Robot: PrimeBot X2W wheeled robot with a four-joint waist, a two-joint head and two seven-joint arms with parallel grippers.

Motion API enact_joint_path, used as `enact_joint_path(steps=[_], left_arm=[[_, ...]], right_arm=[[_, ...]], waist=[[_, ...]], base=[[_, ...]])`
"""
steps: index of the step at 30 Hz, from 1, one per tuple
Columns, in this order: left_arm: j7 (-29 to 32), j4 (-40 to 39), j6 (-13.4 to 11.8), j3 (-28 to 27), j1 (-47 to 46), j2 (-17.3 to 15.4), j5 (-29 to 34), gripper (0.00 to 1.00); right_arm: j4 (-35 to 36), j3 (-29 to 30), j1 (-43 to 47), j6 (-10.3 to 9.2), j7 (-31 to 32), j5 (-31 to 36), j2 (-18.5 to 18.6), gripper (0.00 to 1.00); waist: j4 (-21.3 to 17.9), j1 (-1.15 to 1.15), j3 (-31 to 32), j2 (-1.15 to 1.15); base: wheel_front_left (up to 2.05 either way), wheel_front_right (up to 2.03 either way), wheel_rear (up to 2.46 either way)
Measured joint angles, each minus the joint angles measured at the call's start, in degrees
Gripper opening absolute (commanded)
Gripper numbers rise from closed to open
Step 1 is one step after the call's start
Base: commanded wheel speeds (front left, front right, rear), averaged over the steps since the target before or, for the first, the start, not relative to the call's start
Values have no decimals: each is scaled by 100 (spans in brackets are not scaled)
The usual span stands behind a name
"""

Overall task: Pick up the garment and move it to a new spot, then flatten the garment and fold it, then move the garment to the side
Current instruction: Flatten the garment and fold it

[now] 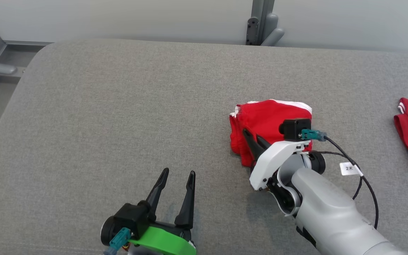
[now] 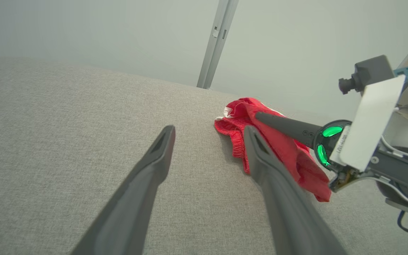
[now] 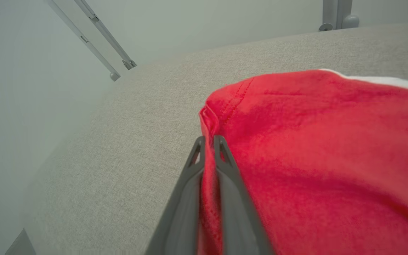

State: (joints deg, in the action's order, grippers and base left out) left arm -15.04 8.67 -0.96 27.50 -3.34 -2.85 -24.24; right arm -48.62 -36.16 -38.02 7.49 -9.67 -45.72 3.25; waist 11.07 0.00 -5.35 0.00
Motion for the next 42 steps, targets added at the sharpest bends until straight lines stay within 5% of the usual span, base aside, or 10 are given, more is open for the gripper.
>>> enact_joint_path(steps=[2,3,4,5,12,20,31,42], left_arm=[[0,0,-4,-1,-12,0,-3,100],[0,0,-5,1,-29,0,-11,100],[0,1,-5,1,-48,0,-13,100],[0,0,-5,1,-68,0,-20,100],[0,34,-15,-24,-77,1,-25,100],[0,7,-123,-270,44,0,-2,100],[0,-186,-233,-968,232,0,218,100],[0,-491,-155,-1550,631,1,624,100]], right_arm=[[-47,-177,3,0,70,-101,-12,25],[-48,-242,10,0,76,-192,-23,48],[-47,-300,11,0,70,-276,-32,94],[-44,-374,13,0,49,-334,-34,100],[439,-1184,247,0,-80,-992,-35,100],[845,-1439,381,0,-515,-735,257,100],[2235,989,1646,0,-538,1753,730,100],[3515,2424,3028,0,-538,3140,435,100]], waist=[[-16,0,-19,0],[-27,0,-27,0],[-38,0,-33,0],[-49,0,-36,0],[-138,0,25,0],[-422,0,169,0],[-1025,0,445,0],[-1375,0,661,0]], base=[[0,0,0],[0,0,0],[0,0,0],[0,0,0],[0,0,0],[0,0,0],[0,0,0],[0,0,0]])
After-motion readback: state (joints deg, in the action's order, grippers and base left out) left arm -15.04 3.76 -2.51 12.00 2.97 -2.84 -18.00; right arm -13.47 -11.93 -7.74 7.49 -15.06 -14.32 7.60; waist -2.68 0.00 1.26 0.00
